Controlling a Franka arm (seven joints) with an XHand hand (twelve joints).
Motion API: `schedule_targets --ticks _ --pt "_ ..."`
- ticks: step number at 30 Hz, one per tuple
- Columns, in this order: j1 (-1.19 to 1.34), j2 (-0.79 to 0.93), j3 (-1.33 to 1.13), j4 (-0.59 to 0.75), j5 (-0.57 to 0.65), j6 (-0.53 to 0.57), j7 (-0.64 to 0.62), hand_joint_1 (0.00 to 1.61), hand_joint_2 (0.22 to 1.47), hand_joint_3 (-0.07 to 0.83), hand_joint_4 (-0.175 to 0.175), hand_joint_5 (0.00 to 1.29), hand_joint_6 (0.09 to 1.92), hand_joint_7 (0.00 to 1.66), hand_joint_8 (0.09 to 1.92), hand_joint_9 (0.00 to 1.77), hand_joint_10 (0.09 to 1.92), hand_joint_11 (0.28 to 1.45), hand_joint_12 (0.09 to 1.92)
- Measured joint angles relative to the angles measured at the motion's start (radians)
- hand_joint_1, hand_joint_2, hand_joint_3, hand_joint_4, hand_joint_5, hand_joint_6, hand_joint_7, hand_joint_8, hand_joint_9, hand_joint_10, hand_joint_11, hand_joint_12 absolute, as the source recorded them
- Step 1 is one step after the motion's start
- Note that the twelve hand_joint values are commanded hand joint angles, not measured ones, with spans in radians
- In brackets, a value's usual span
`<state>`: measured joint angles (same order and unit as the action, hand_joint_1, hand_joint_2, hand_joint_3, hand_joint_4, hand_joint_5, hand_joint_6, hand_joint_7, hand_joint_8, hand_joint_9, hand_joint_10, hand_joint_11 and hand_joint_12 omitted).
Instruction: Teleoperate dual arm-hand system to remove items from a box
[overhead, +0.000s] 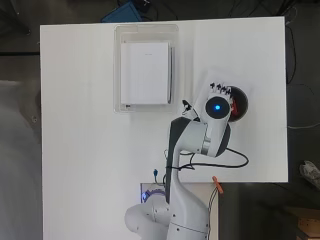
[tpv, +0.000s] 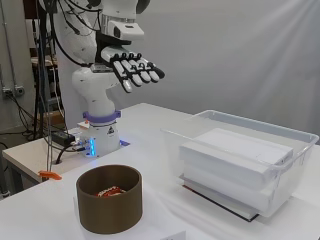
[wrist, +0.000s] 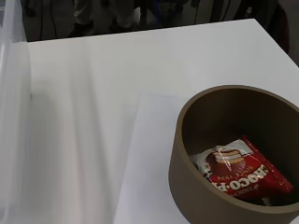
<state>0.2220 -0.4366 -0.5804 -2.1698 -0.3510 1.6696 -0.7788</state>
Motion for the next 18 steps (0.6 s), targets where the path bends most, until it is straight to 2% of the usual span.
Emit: schedule_targets --ticks 3,5,7,12,18 --pt "0.001 0.034 0.020 0.063 0.086 -0.064 -0.113 0.00 0.84 -0.013 -0.021 0.05 0.09 0.09 0.09 0.19 0.09 0.40 0.09" --pt "0.001 0.050 0.045 0.118 0.192 -0.132 -0.214 0.00 0.84 -0.009 -0.024 0.05 0.09 0.10 0.09 0.19 0.09 0.40 0.09" --pt "0.001 0.050 0.077 0.137 0.257 -0.161 -0.243 0.01 0.86 0.003 -0.029 0.03 0.09 0.10 0.09 0.18 0.09 0.39 0.09" --pt "-0.001 0.033 0.197 0.157 0.254 -0.230 -0.191 0.01 0.89 0.008 -0.032 0.02 0.09 0.11 0.09 0.19 0.09 0.40 0.09" --pt "-0.013 -0.019 0.269 0.100 0.234 -0.150 -0.210 0.02 0.89 0.003 -0.023 0.02 0.09 0.14 0.09 0.23 0.09 0.43 0.09"
